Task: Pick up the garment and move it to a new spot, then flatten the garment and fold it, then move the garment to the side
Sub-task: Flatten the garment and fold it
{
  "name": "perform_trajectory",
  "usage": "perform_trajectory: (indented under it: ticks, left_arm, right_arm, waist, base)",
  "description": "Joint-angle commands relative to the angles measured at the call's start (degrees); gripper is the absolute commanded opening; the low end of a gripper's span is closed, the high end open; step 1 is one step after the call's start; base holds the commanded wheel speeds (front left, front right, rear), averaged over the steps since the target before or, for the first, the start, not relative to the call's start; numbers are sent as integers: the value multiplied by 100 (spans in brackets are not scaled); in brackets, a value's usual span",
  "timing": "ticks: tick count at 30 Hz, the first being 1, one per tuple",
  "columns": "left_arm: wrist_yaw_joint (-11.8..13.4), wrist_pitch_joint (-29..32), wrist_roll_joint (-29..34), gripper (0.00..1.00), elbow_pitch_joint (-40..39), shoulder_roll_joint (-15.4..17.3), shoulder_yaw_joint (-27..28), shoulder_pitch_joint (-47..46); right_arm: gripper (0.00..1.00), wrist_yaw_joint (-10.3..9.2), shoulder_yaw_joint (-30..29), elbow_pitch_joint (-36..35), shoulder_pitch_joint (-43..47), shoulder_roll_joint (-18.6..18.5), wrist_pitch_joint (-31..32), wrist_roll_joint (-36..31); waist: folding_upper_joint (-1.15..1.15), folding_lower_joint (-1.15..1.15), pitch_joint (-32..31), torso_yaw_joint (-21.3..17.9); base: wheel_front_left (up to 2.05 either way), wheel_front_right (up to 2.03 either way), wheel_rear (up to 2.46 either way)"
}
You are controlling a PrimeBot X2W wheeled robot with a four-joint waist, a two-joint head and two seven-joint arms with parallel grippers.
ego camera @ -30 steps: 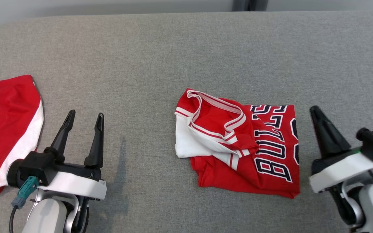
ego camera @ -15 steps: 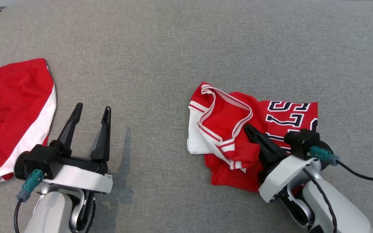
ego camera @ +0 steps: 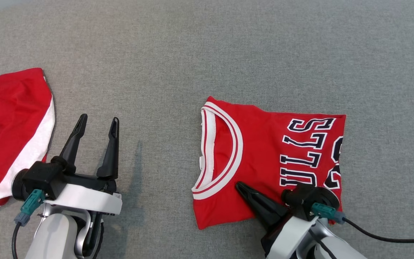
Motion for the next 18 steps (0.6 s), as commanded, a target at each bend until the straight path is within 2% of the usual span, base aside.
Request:
perform_trajectory:
  ticks: [1, 4, 8, 15, 16, 17, 18]
  left_arm:
    - [-16, -27, 33, 100, -12, 8, 28, 25]
    - [-28, -27, 49, 100, -5, 13, 46, 49]
    - [-7, -27, 58, 100, 13, 40, 71, 82]
    - [69, -18, -79, 100, -7, 51, 172, 249]
    - [82, -6, -95, 100, -15, 58, 175, 278]
    - [94, 8, -103, 100, -19, 65, 176, 308]
    - [94, 20, -118, 100, -32, 68, 176, 334]
  right_arm:
    - [0, 0, 10, -76, 86, -54, 38, -4]
    - [0, 0, -53, -285, 205, -61, -51, 45]
    - [0, 0, -658, -563, 411, -7, -251, 51]
    - [0, 0, -2528, -1033, 836, 150, -341, -183]
    - [38, 0, -2781, -1084, 882, 157, -312, -266]
    - [100, 0, -3051, -1125, 928, 178, -288, -339]
    - [100, 0, -3316, -1164, 975, 189, -249, -429]
  waist:
    - [0, 0, -14, -28]
    - [0, 0, -48, -76]
    - [0, 0, -152, -145]
    - [0, 0, -430, -297]
    - [0, 0, -471, -316]
    - [0, 0, -514, -336]
    - [0, 0, -564, -352]
  base:
    - [0, 0, 0]
    - [0, 0, 0]
    - [0, 0, 0]
    - [0, 0, 0]
    - [0, 0, 0]
    - [0, 0, 0]
    - [0, 0, 0]
